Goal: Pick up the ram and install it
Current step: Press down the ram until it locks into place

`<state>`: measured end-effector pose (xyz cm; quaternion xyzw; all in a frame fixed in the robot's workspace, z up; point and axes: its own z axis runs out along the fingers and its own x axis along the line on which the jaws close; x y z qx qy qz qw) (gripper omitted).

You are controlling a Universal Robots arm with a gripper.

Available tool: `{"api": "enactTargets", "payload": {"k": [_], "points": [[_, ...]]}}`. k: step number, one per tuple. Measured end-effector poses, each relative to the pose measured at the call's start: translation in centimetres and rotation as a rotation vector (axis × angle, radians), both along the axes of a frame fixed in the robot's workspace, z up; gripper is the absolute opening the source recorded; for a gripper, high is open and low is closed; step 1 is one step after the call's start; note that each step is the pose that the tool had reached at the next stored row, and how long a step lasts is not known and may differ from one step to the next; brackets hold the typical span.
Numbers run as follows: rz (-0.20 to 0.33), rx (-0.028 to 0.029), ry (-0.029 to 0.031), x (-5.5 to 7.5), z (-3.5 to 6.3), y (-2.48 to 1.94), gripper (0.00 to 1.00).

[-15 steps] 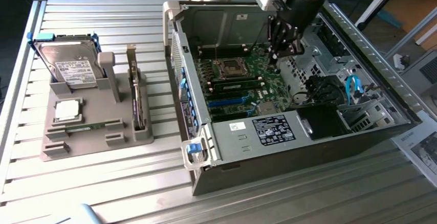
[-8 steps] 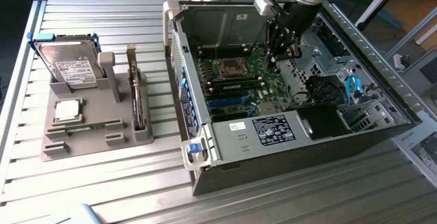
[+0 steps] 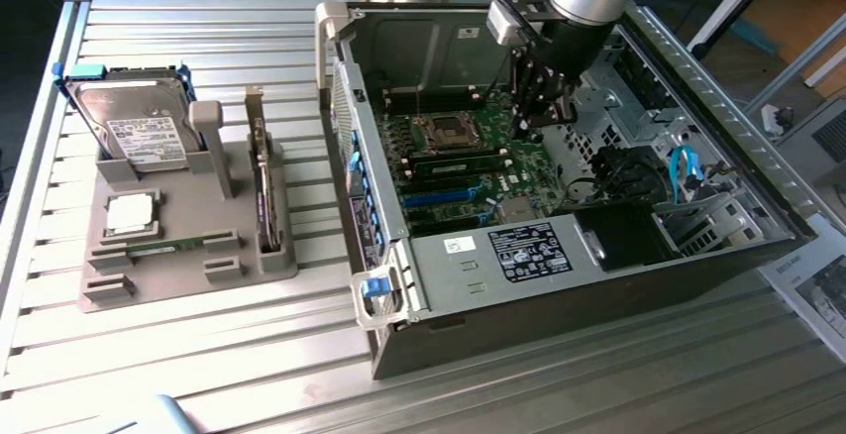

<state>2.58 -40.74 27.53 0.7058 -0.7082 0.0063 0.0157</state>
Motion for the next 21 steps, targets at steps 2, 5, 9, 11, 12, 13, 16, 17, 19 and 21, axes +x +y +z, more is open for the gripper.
{"api": "enactTargets", "payload": {"k": [2, 5, 9, 11, 12, 13, 16, 17, 19, 21], "points": [[0.0, 0.0, 0.0, 0.0, -0.45, 0.0, 0.1], [0.0, 0.0, 0.0, 0.0, -1.31, 0.0, 0.1], [0.0, -0.0001, 0.0, 0.0, -2.18, 0.0, 0.1], [0.0, 0.0, 0.0, 0.0, -2.62, 0.0, 0.1], [0.0, 0.0, 0.0, 0.0, -2.74, 0.0, 0.1], [0.0, 0.0, 0.0, 0.0, -2.96, 0.0, 0.1], [-0.001, 0.0, 0.0, 0.0, -3.3, 0.0, 0.1], [-0.001, -0.0002, 0.0, 0.0, -3.33, 0.0, 0.1], [-0.001, -0.0003, 0.0001, 0.0, -3.33, 0.0, 0.1], [-0.001, 0.0003, -0.0001, 0.0, -3.38, 0.0, 0.1]]}}
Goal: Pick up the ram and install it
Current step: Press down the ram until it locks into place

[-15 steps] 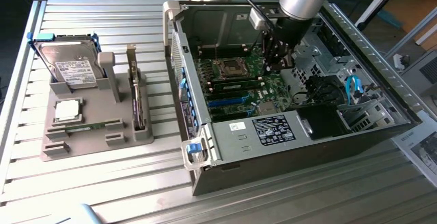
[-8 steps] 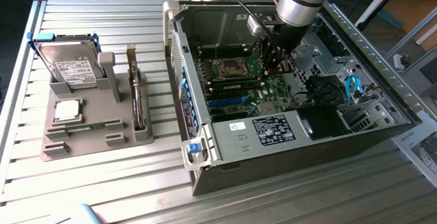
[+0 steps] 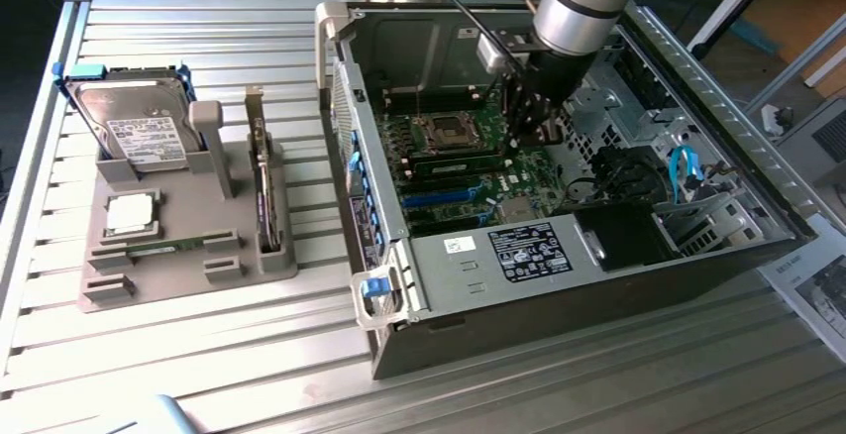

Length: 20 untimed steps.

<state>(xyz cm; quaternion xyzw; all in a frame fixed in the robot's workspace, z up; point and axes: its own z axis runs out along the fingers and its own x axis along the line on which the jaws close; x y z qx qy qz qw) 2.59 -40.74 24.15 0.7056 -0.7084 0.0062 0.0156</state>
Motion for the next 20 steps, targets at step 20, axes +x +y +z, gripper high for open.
{"api": "enactTargets", "payload": {"k": [20], "points": [[0.0, -0.0013, 0.0001, 0.0, -0.75, 0.61, 0.1]]}}
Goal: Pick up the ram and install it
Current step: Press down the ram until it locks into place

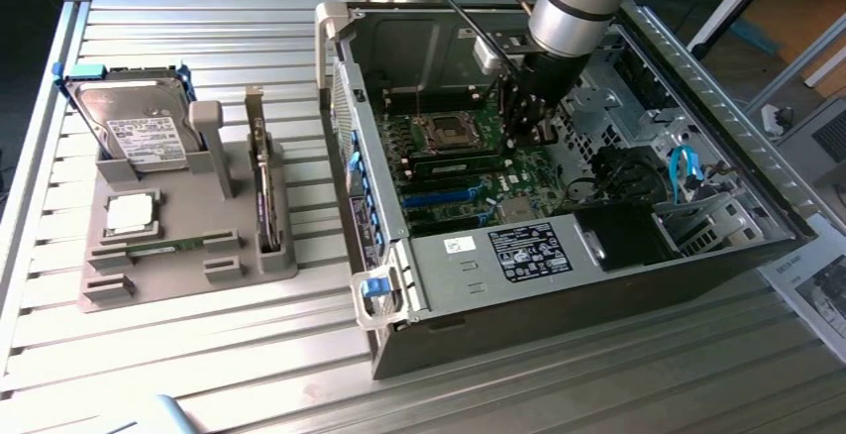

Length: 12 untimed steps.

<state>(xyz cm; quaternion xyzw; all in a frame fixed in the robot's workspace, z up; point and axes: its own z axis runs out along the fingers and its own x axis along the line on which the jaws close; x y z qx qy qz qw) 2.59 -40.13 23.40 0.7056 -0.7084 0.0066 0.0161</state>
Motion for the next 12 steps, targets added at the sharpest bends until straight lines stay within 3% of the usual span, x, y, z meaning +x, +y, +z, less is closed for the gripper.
{"api": "enactTargets", "payload": {"k": [12], "points": [[0.0, 0.0, 0.0, 0.0, -0.12, 0.0, 0.1]]}}
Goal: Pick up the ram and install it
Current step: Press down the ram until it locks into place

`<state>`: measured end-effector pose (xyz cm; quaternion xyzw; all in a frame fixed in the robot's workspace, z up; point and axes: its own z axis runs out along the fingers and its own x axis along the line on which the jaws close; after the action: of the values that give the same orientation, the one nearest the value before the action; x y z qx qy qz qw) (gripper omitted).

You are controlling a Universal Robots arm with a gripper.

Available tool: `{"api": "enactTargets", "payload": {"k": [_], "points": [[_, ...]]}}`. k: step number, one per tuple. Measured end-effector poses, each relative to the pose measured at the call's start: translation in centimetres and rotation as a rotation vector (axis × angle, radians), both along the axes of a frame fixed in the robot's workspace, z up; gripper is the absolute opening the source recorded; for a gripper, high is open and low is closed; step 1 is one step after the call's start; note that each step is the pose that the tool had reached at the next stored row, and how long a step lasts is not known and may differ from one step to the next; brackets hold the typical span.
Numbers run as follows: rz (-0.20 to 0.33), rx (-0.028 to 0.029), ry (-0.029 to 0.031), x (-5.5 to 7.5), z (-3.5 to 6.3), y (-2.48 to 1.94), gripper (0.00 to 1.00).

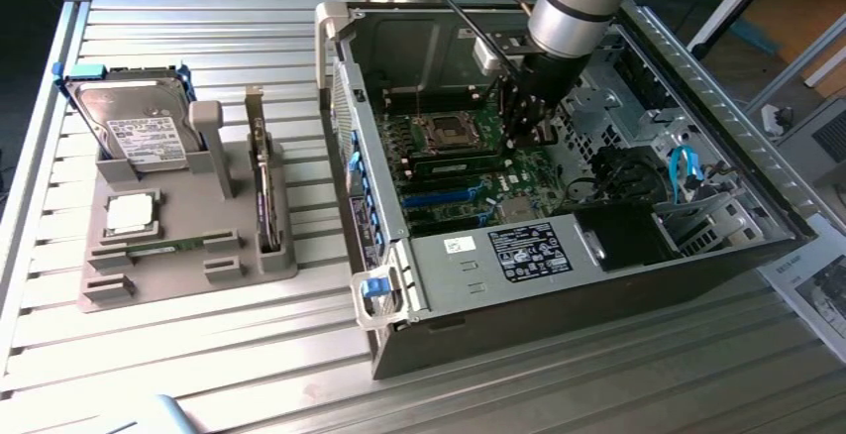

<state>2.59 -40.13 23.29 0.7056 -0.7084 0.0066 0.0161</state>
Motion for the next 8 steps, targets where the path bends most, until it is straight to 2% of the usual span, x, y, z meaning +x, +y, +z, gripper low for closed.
{"api": "enactTargets", "payload": {"k": [8], "points": [[0.0, 0.0001, 0.0, 0.0, -0.13, 0.0, 0.1]]}}
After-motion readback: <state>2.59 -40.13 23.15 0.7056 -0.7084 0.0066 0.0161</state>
